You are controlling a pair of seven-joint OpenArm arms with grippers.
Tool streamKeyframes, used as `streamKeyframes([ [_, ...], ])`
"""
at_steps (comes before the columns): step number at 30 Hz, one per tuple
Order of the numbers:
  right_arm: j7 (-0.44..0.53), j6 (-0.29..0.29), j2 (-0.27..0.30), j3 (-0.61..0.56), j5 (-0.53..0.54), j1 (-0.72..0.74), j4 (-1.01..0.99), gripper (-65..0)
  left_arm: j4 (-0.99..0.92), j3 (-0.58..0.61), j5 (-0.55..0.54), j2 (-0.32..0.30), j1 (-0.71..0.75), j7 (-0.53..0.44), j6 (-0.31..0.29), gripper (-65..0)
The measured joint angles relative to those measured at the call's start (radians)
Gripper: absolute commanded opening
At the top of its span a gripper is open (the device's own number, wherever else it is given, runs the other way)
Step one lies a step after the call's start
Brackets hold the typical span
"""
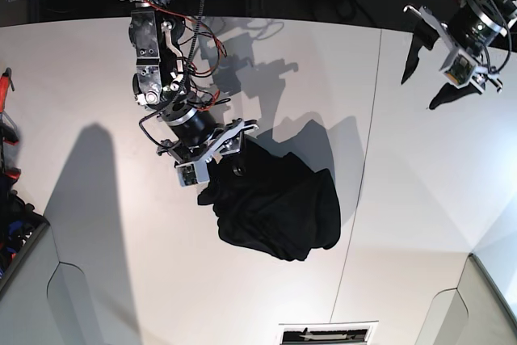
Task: Layout the t-shirt on the table in an organized manner, then fold the t-shirt properly
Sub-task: 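Lower both grippers onto the black t-shirt and pinch its edges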
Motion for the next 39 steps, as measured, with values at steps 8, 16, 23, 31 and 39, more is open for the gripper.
streamKeyframes([
  [8,0.0,-0.045,-0.039,0.002,-0.108,0.01,-0.003,-34.2,-0.161,0.171,-0.043,-0.007,-0.283,0.0,0.0,-25.4],
  [16,0.019,-0.055,-0.043,0.002,-0.139,0.015,-0.086,-34.2,-0.377,0.43,-0.009,0.051,-0.62,0.0,0.003,-25.4],
  [23,0.04,-0.055,-0.043,0.002,-0.143,0.023,-0.121,-34.2,-0.394,0.552,-0.011,0.119,-0.737,0.027,0.008,-25.4],
  [31,0.041,-0.055,-0.043,0.002,-0.143,0.023,-0.122,-34.2,-0.419,0.601,0.035,0.184,-0.747,0.03,0.005,-25.5],
  [39,0.04,-0.055,-0.043,0.002,-0.143,0.023,-0.124,-65.0,-0.441,0.601,0.045,0.191,-0.803,0.03,0.093,-65.0],
])
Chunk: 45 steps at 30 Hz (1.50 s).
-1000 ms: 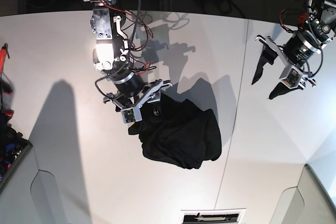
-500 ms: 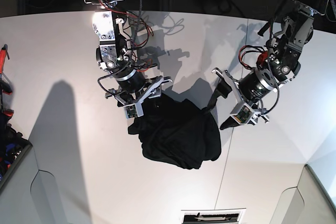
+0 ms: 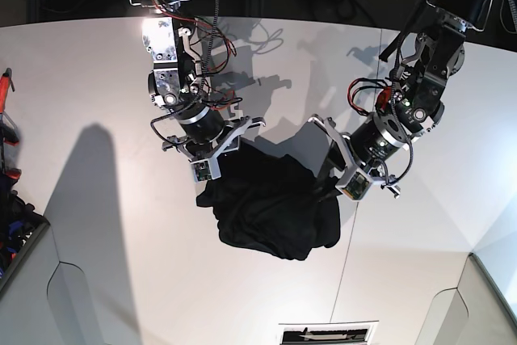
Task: Layout the t-shirt on the table in an organized manner, then fold the t-shirt properly
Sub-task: 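Lower both grippers onto the black t-shirt and pinch its edges, then lift the shirt and pull the grippers apart to stretch it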
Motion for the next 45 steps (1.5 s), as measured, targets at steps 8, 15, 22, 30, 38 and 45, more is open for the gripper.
streamKeyframes([
  [8,0.006,-0.002,-0.002,0.006,-0.084,0.0,0.005,-65.0,0.013,-0.021,0.044,-0.044,-0.042,0.007,0.095,-65.0],
  [15,-0.032,-0.007,0.016,0.098,-0.097,-0.055,0.124,-65.0,0.143,-0.225,0.041,-0.151,-0.062,0.048,0.153,-65.0],
  [22,-0.067,0.003,0.014,0.213,-0.009,-0.129,0.311,-65.0,0.153,-0.392,-0.031,-0.192,-0.06,0.09,0.15,-65.0],
  [30,-0.082,-0.008,0.016,0.293,0.078,-0.161,0.375,-29.9,0.153,-0.417,-0.1,-0.188,-0.058,0.237,0.051,-32.2],
  [38,-0.084,-0.008,0.014,0.293,0.159,-0.162,0.375,-20.1,0.154,-0.419,-0.139,-0.175,-0.056,0.353,0.135,-30.2],
  [45,-0.099,0.026,0.011,0.293,0.172,-0.169,0.361,-20.1,0.153,-0.418,-0.219,-0.166,0.062,0.361,0.04,-30.2],
])
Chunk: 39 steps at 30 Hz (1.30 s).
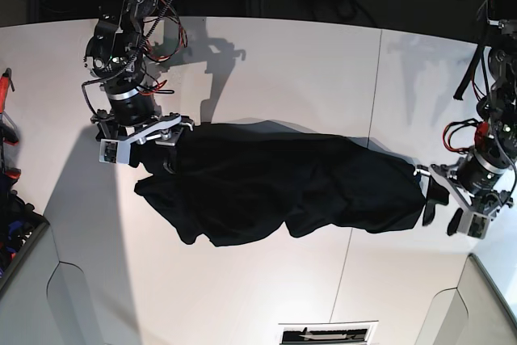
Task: Layout the t-shirt on the table in an organized manner, then fold the t-shirt properly
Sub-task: 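Lift the shirt and pull the grippers apart to stretch it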
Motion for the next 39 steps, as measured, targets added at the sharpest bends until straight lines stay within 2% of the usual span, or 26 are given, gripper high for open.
streamKeyframes([
  [3,-0.002,-0.065,0.0,0.0,-0.028,0.003,-0.034,-20.1,-0.005,-0.003,-0.003,0.045,0.047,-0.006,-0.026,-30.2],
  [7,0.04,-0.1,0.012,0.0,-0.044,0.006,-0.134,-20.1,-0.052,-0.002,-0.005,0.126,0.109,-0.013,-0.056,-30.2],
  [9,0.095,-0.094,0.018,0.0,-0.044,0.008,-0.185,-20.1,-0.094,-0.001,-0.003,0.157,0.128,-0.026,-0.059,-30.2],
  [12,0.119,-0.093,0.022,0.0,-0.044,0.033,-0.234,-20.1,-0.154,-0.002,-0.002,0.182,0.124,-0.061,-0.06,-30.2],
  [17,0.137,-0.036,0.022,0.0,-0.045,0.033,-0.238,-21.2,-0.19,-0.003,-0.003,0.204,0.119,-0.103,-0.059,-30.2],
  [18,0.135,-0.026,0.022,0.0,-0.043,0.035,-0.238,-23.4,-0.203,-0.002,-0.004,0.208,0.119,-0.104,-0.06,-30.2],
  [19,0.127,-0.015,0.022,0.0,-0.033,0.039,-0.239,-28.4,-0.217,0.005,-0.003,0.21,0.116,-0.109,-0.06,-30.2],
  [23,0.093,0.034,0.019,0.0,-0.03,0.064,-0.246,-63.5,-0.307,0.065,0.008,0.206,0.086,-0.199,-0.061,-31.7],
  [24,0.086,0.049,0.019,0.0,-0.032,0.074,-0.248,-65.0,-0.332,0.089,0.026,0.207,0.073,-0.218,-0.061,-35.6],
  [25,0.083,0.077,0.019,0.0,-0.037,0.082,-0.25,-65.0,-0.357,0.113,0.048,0.207,0.06,-0.237,-0.062,-42.1],
  [27,0.082,0.137,0.019,0.0,-0.035,0.098,-0.25,-65.0,-0.396,0.159,0.097,0.207,0.035,-0.276,-0.062,-60.9],
  [28,0.079,0.154,0.019,0.0,-0.028,0.103,-0.249,-65.0,-0.404,0.175,0.123,0.208,0.024,-0.289,-0.062,-65.0],
  [32,0.063,0.182,0.019,0.0,0.031,0.097,-0.171,-65.0,-0.369,0.174,0.156,0.196,-0.006,-0.24,-0.066,-65.0],
  [33,0.056,0.186,0.018,0.0,0.045,0.092,-0.129,-65.0,-0.325,0.154,0.157,0.181,-0.003,-0.224,-0.063,-65.0],
  [36,-0.017,0.193,0.016,0.0,0.078,0.085,0.026,-65.0,-0.15,0.059,0.148,0.114,0.007,-0.211,0.003,-65.0],
  [39,-0.053,0.192,0.016,0.0,0.113,0.086,0.154,-65.0,-0.013,-0.006,0.145,0.046,0.002,-0.231,0.008,-65.0],
])
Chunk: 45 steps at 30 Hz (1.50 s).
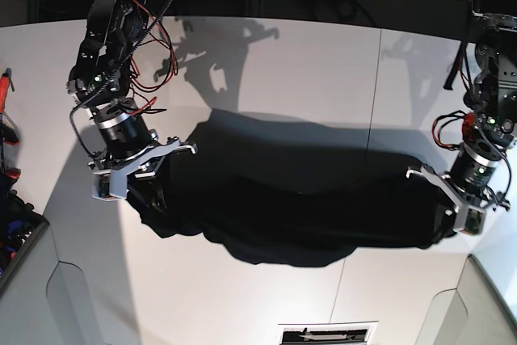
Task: Layout the t-shirt on the table in an organized manner, then fold the t-shirt properly
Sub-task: 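Lift the shirt and pull the grippers apart to stretch it, then lower the stretched shirt onto the table and release with the right gripper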
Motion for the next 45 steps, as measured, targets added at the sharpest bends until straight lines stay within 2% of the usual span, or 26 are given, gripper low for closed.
streamKeyframes([
  [3,0.002,-0.03,0.0,0.002,0.021,0.025,0.033,-65.0,0.026,0.008,-0.012,-0.007,-0.027,0.006,-0.007,-65.0],
  [4,-0.013,-0.06,0.0,0.002,0.009,0.043,0.026,-65.0,0.021,0.014,-0.034,-0.005,-0.037,0.009,-0.011,-65.0],
  [5,-0.032,-0.076,0.0,0.002,-0.002,0.065,0.01,-57.4,0.014,0.021,-0.051,-0.006,-0.045,0.008,-0.011,-65.0],
  [7,-0.067,-0.082,0.0,0.003,-0.037,0.094,-0.027,-29.6,-0.013,0.033,-0.063,-0.005,-0.053,0.002,-0.011,-65.0],
  [8,-0.077,-0.09,0.0,0.003,-0.039,0.1,-0.05,-19.5,-0.035,0.042,-0.065,-0.003,-0.054,0.006,-0.012,-65.0],
  [9,-0.084,-0.098,0.0,0.003,-0.04,0.1,-0.073,-19.1,-0.061,0.051,-0.063,0.003,-0.054,0.016,-0.02,-64.5],
  [12,-0.118,-0.098,0.0,0.005,-0.046,0.08,-0.102,-19.9,-0.131,0.079,-0.062,0.022,-0.048,0.063,-0.063,-43.3],
  [14,-0.137,-0.098,0.0,0.005,-0.01,0.072,-0.101,-19.9,-0.157,0.08,-0.07,0.035,-0.042,0.1,-0.093,-35.6],
  [16,-0.16,-0.096,0.0,0.005,0.036,0.067,-0.087,-19.9,-0.163,0.08,-0.108,0.034,-0.041,0.149,-0.101,-35.3],
  [19,-0.209,-0.052,0.0,0.005,0.126,0.019,-0.052,-19.9,-0.16,0.066,-0.166,0.034,-0.037,0.212,-0.101,-35.4],
  [22,-0.256,-0.045,0.0,-0.002,0.147,-0.05,-0.061,-19.9,-0.159,0.029,-0.237,0.034,0.002,0.192,-0.106,-35.4],
  [25,-0.243,-0.045,0.0,-0.013,0.147,-0.114,-0.081,-19.9,-0.159,0.02,-0.238,0.033,0.027,0.192,-0.127,-35.4],
  [28,-0.153,-0.046,0.0,-0.014,0.126,-0.145,-0.128,-19.9,-0.159,0.02,-0.238,0.037,0.052,0.192,-0.127,-35.4],
  [30,-0.1,-0.057,0.0,-0.013,0.078,-0.14,-0.179,-19.9,-0.159,0.02,-0.24,0.042,0.066,0.192,-0.128,-35.4],
  [33,-0.061,-0.053,0.0,-0.013,0.08,-0.106,-0.266,-19.9,-0.159,0.02,-0.235,0.047,0.079,0.192,-0.128,-35.4],
  [37,-0.053,-0.052,0.0,-0.039,0.079,-0.014,-0.371,-19.9,-0.159,0.02,-0.174,0.059,0.076,0.168,-0.13,-35.4],
  [42,-0.058,-0.053,-0.003,-0.101,0.077,0.056,-0.439,-19.9,-0.159,0.02,-0.16,0.059,0.076,0.161,-0.13,-35.4],
  [45,-0.07,-0.058,-0.031,-0.122,0.024,0.079,-0.451,-20.4,-0.166,0.02,-0.152,0.058,0.076,0.161,-0.13,-35.4],
])
